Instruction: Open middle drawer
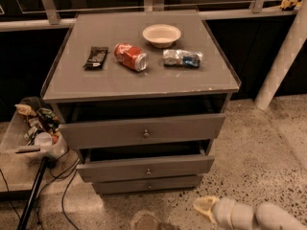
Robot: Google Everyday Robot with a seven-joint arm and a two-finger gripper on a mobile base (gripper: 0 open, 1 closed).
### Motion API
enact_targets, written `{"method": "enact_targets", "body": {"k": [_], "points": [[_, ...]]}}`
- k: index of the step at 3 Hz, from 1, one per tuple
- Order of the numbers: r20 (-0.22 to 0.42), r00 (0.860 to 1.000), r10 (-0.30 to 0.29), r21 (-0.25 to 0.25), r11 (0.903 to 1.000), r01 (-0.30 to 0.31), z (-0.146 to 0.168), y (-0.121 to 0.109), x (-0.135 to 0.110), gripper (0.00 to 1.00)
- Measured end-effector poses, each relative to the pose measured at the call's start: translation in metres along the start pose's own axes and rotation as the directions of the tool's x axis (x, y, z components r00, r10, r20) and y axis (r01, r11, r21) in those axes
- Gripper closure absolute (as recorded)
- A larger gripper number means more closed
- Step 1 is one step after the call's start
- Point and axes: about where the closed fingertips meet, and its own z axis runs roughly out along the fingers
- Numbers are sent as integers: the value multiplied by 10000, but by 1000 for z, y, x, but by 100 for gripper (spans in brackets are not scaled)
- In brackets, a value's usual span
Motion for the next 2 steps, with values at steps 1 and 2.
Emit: {"method": "enact_targets", "body": {"k": [1,2], "points": [[-12,9938,-1111,825,9904,1108,38,-96,-75,37],[242,9851,-1703,946,9814,1673,62,-124,-121,14]]}}
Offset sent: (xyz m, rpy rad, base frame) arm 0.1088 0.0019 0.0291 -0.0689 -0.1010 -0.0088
